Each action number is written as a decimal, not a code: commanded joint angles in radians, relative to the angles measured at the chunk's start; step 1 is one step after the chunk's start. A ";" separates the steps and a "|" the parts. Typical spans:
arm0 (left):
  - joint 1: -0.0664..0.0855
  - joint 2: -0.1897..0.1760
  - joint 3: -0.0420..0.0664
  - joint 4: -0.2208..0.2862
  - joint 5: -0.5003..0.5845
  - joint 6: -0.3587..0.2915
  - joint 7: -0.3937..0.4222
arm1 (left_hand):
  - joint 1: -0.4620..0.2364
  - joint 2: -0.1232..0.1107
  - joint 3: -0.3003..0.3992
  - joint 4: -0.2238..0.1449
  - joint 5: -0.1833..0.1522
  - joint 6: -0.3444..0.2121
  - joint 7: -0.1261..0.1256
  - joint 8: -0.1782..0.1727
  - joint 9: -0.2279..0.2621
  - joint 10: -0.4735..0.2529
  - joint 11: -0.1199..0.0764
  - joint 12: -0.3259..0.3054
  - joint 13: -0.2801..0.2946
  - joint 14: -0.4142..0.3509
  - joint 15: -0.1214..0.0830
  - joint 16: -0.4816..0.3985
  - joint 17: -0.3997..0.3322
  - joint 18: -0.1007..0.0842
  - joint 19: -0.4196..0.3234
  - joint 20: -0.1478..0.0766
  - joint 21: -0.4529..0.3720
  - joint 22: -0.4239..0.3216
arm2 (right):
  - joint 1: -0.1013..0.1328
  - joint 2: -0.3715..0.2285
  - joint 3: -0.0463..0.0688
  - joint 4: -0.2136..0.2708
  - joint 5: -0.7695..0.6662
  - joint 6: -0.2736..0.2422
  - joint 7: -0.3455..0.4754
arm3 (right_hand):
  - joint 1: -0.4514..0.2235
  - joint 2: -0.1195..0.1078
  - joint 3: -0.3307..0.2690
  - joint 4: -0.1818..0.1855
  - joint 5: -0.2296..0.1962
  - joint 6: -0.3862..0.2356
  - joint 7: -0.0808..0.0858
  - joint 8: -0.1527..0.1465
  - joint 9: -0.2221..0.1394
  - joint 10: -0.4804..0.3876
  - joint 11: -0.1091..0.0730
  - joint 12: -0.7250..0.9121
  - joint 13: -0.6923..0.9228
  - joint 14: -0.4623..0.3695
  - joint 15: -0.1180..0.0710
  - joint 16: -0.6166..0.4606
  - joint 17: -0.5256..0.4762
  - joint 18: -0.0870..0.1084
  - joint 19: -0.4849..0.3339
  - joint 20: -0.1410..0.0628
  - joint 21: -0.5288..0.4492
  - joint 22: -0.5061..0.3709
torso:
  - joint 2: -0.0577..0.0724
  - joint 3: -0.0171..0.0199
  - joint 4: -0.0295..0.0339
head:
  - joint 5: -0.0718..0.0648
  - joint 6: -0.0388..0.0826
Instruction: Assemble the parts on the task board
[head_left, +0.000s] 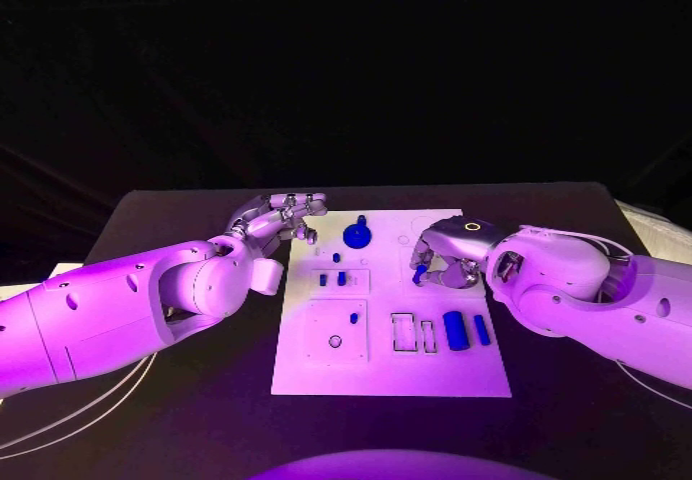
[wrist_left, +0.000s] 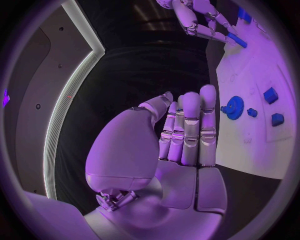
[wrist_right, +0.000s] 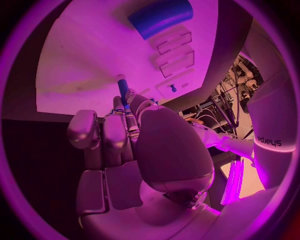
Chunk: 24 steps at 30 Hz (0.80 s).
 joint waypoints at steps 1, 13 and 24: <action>0.000 0.002 0.001 -0.001 0.002 0.018 0.004 | 0.004 0.002 -0.006 0.002 0.002 -0.006 -0.002 0.003 -0.001 -0.006 -0.002 0.006 0.001 -0.003 -0.003 -0.005 -0.001 0.013 -0.001 -0.003 -0.004 -0.001 | 0.011 -0.017 0.004 0.040 0.027 -0.080 -0.003 | 0.017 0.013 0.008 -0.003 0.002 0.006 0.003 0.001 0.005 0.016 -0.008 -0.007 0.001 0.030 0.007 0.006 0.001 -0.008 0.006 0.001 0.007 0.002 | 0.000 -0.0003 -0.0005 | 0.000 0.001; 0.000 0.008 0.001 -0.006 0.002 0.021 0.004 | 0.007 0.004 -0.008 0.000 0.002 -0.006 -0.001 0.004 -0.001 -0.008 -0.002 0.009 0.002 -0.004 -0.003 -0.006 -0.003 0.013 0.000 -0.003 -0.006 -0.003 | -0.005 0.034 0.005 0.131 0.101 -0.079 0.029 | 0.017 0.005 0.023 -0.012 0.004 0.006 0.008 -0.002 0.005 0.018 -0.005 -0.016 0.001 0.029 0.008 0.010 0.004 -0.008 0.006 0.002 0.010 0.005 | -0.001 -0.0005 0.0002 | 0.009 -0.006; 0.000 0.015 0.001 -0.009 0.002 0.024 0.003 | 0.007 0.004 -0.008 0.000 0.002 -0.006 -0.001 0.004 -0.001 -0.008 -0.002 0.009 0.002 -0.004 -0.003 -0.006 -0.003 0.013 0.000 -0.003 -0.006 -0.003 | -0.082 0.156 -0.004 0.106 0.107 -0.039 0.074 | 0.014 0.002 0.032 -0.017 0.005 0.003 0.011 -0.005 0.005 0.016 -0.002 -0.024 0.001 0.028 0.010 0.007 -0.002 -0.006 0.000 0.004 0.006 -0.002 | 0.001 -0.0018 0.0031 | 0.024 -0.015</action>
